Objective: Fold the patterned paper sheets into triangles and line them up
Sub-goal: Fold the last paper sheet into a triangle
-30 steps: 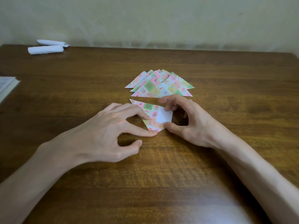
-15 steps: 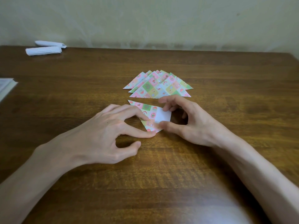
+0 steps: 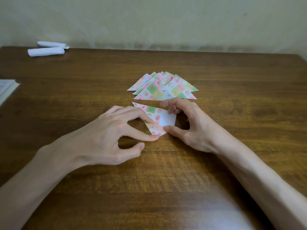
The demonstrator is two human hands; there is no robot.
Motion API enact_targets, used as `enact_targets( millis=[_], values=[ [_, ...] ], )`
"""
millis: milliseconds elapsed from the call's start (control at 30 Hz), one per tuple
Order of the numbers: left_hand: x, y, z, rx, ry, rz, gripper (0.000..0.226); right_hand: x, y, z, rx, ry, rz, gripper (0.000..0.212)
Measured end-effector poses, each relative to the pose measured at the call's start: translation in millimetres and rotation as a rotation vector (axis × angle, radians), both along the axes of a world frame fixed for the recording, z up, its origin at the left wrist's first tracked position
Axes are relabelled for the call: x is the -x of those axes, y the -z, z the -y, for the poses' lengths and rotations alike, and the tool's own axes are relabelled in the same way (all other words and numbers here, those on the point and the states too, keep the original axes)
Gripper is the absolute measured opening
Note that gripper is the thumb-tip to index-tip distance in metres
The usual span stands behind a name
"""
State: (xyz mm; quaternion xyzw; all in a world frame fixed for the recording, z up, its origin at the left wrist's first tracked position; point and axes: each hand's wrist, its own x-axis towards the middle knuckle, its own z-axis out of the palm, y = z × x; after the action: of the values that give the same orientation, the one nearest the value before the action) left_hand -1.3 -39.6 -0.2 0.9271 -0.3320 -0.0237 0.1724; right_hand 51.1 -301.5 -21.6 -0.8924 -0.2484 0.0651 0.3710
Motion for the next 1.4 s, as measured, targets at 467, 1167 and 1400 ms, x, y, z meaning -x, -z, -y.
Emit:
enact_targets(
  millis=[467,1167,1400],
  values=[
    [-4.8,8.8,3.4,0.229,-0.011,0.094,0.011,-0.9,-1.4,6.4,-0.153,0.117,0.132,0.042],
    [-9.6,15.4,15.3,0.130,-0.341,0.122,0.058,10.1,-2.5,-2.7,0.170,-0.155,0.204,0.058],
    [-4.9,6.5,12.1,0.200,-0.362,0.189,0.052,11.7,-1.2,-1.4,0.111,-0.134,0.209,0.064]
  ],
)
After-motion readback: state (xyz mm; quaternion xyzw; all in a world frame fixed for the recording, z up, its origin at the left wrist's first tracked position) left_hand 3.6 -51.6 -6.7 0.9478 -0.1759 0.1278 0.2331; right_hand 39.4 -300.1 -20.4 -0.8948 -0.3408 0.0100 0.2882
